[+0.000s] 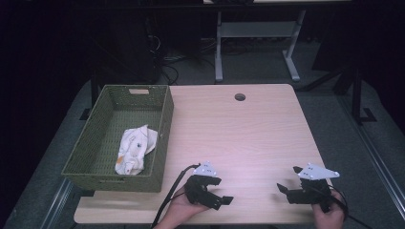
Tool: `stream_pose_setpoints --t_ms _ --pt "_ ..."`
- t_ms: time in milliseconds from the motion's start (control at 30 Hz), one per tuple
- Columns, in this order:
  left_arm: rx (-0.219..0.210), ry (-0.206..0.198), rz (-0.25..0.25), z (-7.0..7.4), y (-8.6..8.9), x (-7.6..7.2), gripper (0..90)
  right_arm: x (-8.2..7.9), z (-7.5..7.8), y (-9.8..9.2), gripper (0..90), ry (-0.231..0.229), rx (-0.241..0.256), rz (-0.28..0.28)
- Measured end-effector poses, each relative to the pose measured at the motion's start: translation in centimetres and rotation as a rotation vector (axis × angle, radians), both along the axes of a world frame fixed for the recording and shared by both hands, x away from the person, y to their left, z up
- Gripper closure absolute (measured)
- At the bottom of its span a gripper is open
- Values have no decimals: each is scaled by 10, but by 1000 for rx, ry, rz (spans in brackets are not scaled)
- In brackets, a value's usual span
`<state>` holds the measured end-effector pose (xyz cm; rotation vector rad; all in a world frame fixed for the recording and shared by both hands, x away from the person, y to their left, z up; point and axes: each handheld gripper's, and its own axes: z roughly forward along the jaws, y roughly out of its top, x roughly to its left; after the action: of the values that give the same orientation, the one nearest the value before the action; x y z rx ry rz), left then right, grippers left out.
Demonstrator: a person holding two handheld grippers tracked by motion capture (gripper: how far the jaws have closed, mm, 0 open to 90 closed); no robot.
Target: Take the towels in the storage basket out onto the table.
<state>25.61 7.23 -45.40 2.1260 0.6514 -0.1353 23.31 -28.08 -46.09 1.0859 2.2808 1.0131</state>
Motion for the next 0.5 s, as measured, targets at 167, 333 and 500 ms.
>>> stream_pose_setpoints --t_ms 167,333,500 --pt "15 -2 -4 1 0 2 184 0 1 0 140 -10 4 7" --pt "19 -27 -3 10 2 4 184 1 0 1 140 -3 -1 3" --pt "38 -34 -5 15 3 8 184 0 1 1 140 -4 -2 3"
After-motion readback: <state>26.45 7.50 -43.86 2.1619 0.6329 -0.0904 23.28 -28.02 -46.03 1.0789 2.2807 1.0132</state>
